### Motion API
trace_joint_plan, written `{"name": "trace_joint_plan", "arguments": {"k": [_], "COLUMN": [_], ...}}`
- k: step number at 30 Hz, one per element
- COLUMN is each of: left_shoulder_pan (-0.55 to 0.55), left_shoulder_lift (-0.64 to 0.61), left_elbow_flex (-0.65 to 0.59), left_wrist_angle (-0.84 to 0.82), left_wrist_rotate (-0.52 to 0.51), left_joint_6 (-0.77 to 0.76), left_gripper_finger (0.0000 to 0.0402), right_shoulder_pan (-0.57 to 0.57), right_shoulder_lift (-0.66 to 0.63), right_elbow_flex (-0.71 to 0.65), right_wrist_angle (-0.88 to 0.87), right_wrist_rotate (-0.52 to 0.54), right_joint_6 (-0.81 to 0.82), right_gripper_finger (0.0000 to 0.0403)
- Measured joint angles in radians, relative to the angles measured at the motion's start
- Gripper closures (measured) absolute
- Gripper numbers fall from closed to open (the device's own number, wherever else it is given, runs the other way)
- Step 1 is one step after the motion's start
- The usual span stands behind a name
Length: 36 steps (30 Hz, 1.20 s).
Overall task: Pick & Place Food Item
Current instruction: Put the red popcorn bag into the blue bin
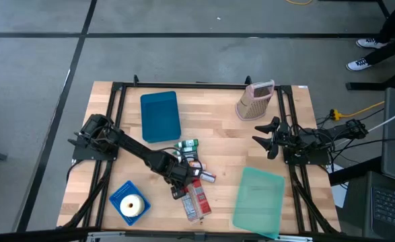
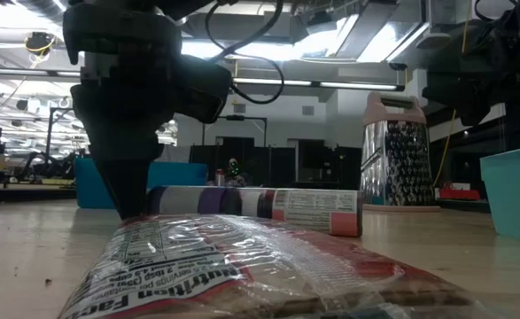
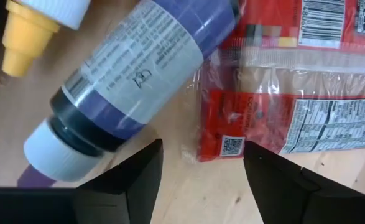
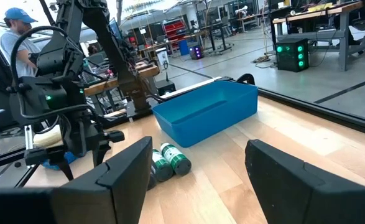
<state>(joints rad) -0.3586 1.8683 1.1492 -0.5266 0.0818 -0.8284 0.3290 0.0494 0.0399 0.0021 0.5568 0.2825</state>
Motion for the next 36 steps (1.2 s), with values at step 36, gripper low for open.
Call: {"name": "trace_joint_plan", "arguments": {"k": [36], "left_shoulder_pan": [0.020], "left_shoulder_lift": [-0.001], "left_elbow_flex": [-0.111], "left_wrist_angle": [0.233], "left_wrist_rotate": [0.116], "left_joint_6": [-0.072], "left_gripper_finger": [0.0219], "right_shoulder_pan": [0.000], "right_shoulder_lift": [0.000], "right_elbow_flex": [0.000], "right_wrist_angle": [0.000], "right_wrist_rotate": [0.000], "right_joint_6": [0.010], "right_gripper_finger": [0.0149]}}
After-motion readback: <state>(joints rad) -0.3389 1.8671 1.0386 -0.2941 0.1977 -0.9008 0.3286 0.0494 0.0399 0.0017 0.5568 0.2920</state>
